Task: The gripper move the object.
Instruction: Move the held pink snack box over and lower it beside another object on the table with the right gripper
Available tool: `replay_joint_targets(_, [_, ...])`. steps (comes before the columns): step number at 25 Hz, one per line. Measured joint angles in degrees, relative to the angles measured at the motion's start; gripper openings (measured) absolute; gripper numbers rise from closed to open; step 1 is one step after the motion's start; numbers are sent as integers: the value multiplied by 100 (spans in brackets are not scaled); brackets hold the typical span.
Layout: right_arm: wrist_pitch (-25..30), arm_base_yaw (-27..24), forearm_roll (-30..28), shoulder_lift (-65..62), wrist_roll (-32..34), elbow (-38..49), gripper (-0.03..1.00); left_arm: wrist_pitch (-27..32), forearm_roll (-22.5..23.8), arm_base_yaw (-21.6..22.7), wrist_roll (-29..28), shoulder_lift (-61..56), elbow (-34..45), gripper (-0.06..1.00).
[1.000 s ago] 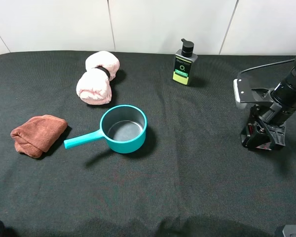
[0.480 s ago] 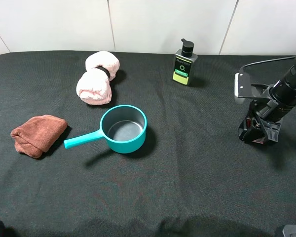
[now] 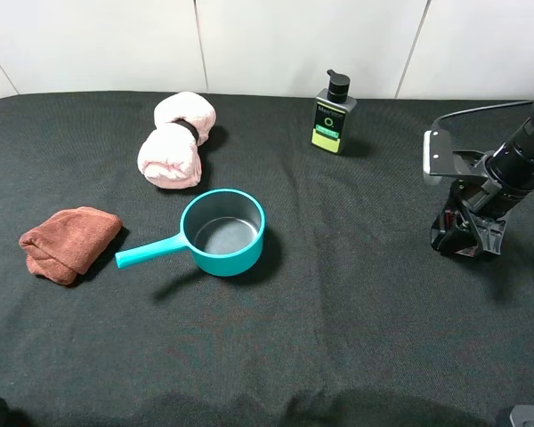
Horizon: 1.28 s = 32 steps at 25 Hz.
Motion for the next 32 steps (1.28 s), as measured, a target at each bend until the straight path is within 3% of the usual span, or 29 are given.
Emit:
replay_joint_targets(9, [-171, 0, -16, -742, 573, 6, 34, 0, 0, 0, 0, 0, 0, 77])
replay_joint_targets(32, [250, -124, -321, -1916, 4601, 6, 33, 0, 0, 0, 0, 0, 0, 77])
